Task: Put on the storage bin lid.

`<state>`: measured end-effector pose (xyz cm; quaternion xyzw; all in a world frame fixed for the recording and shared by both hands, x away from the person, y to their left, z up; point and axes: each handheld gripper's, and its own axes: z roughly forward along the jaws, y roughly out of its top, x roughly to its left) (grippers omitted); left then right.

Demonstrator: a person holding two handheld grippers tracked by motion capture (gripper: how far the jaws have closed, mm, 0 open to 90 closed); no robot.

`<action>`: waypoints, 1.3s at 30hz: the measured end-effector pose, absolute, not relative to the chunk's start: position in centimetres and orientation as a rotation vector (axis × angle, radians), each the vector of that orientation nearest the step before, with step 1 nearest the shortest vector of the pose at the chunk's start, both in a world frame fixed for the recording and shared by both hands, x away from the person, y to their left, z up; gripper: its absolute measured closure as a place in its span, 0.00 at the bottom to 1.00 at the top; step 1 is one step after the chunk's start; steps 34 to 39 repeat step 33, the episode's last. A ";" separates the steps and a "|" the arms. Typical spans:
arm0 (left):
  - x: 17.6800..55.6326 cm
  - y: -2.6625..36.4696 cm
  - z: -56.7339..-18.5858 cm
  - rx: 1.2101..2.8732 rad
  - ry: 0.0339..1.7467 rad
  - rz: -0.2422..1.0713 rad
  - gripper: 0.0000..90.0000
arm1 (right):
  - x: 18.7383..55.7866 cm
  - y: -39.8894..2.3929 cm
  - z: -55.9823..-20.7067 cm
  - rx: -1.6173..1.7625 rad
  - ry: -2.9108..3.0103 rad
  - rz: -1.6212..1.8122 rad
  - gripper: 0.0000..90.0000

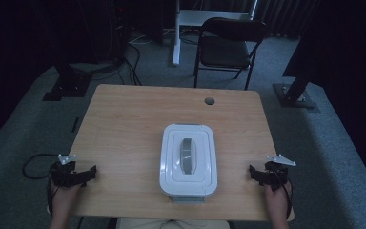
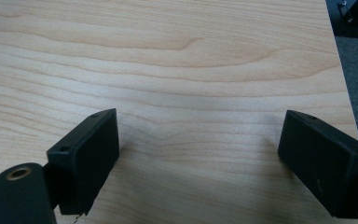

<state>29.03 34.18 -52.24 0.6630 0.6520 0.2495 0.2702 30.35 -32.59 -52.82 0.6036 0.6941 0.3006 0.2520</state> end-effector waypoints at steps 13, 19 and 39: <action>29.1 34.0 -52.4 1.784 1.778 0.718 0.01 | 30.4 -32.5 -52.8 1.646 1.883 0.815 0.13; 29.1 34.0 -52.4 1.782 1.779 0.719 0.01 | 30.5 -32.5 -52.8 1.648 1.881 0.815 0.13; 29.1 34.0 -52.4 1.783 1.778 0.719 0.01 | 30.5 -32.5 -52.8 1.649 1.880 0.815 0.13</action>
